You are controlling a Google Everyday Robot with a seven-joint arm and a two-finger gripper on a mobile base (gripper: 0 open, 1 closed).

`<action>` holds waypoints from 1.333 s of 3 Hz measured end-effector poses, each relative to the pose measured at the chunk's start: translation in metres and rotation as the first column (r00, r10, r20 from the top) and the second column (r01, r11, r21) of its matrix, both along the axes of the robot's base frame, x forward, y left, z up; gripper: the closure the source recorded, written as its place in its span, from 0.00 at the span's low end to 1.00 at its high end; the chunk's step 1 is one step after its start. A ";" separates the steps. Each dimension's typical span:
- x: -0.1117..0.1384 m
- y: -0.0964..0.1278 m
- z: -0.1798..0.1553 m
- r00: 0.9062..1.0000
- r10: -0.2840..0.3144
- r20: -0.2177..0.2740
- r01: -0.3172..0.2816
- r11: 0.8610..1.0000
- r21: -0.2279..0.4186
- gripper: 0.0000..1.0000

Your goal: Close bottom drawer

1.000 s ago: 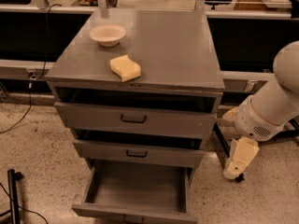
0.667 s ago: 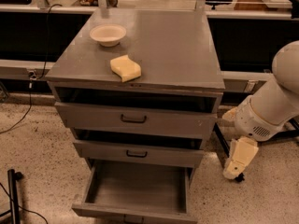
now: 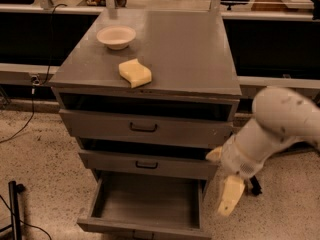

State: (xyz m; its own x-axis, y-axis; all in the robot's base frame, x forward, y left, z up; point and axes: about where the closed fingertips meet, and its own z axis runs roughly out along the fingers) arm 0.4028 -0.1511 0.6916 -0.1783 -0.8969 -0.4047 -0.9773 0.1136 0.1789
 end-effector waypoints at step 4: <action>-0.066 0.072 -0.122 0.995 -0.048 -0.089 0.062 0.985 0.162 0.00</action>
Offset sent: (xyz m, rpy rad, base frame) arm -0.0421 0.0360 -0.0500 0.1409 0.0541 -0.0394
